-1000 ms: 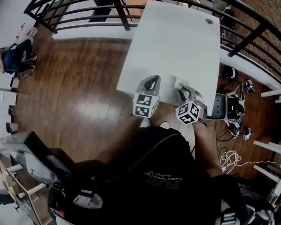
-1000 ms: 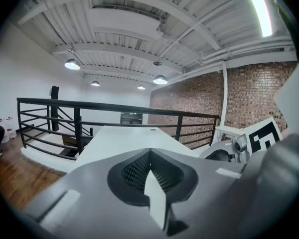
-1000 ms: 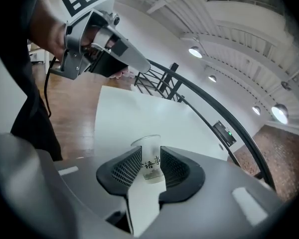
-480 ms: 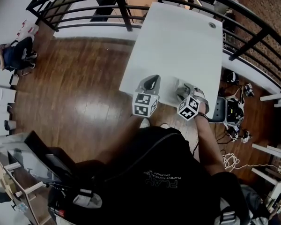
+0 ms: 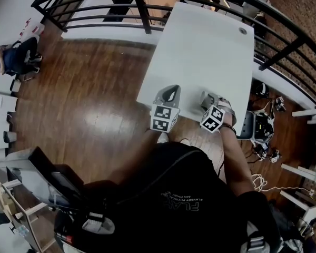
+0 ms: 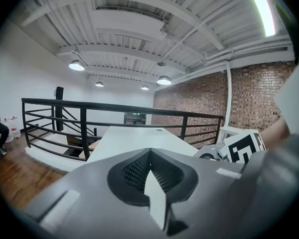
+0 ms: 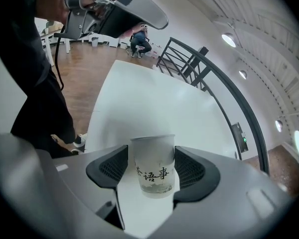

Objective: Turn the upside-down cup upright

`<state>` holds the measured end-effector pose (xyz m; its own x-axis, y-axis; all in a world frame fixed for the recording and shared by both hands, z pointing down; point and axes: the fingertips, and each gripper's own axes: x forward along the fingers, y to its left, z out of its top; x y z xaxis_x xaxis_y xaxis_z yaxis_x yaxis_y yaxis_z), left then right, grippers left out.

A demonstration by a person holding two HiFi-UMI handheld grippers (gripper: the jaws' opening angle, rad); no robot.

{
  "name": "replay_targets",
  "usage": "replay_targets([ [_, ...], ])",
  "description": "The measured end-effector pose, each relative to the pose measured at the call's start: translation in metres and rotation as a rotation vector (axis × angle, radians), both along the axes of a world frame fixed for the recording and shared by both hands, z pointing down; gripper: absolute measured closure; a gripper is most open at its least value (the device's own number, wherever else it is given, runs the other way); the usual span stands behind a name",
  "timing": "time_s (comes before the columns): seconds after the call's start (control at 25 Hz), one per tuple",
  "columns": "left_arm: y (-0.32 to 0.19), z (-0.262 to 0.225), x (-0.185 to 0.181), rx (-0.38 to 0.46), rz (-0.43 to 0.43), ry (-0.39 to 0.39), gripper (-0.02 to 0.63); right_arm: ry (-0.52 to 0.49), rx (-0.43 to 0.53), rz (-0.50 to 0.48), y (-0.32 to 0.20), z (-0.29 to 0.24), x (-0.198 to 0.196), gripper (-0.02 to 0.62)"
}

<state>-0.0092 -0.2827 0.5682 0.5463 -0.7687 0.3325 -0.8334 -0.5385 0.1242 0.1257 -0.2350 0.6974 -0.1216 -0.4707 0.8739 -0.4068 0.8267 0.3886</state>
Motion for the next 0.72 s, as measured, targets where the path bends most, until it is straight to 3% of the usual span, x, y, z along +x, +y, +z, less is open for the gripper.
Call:
replay_targets([
  [0.44,-0.001,0.001,-0.003,0.002,0.012,0.007,0.606,0.034,0.021,-0.022,-0.001,-0.002,0.001,0.316],
  [0.72,0.004,0.001,0.005,0.007,0.031,0.004,0.606,-0.043,0.092,0.065,-0.005,-0.024,0.008,0.315],
])
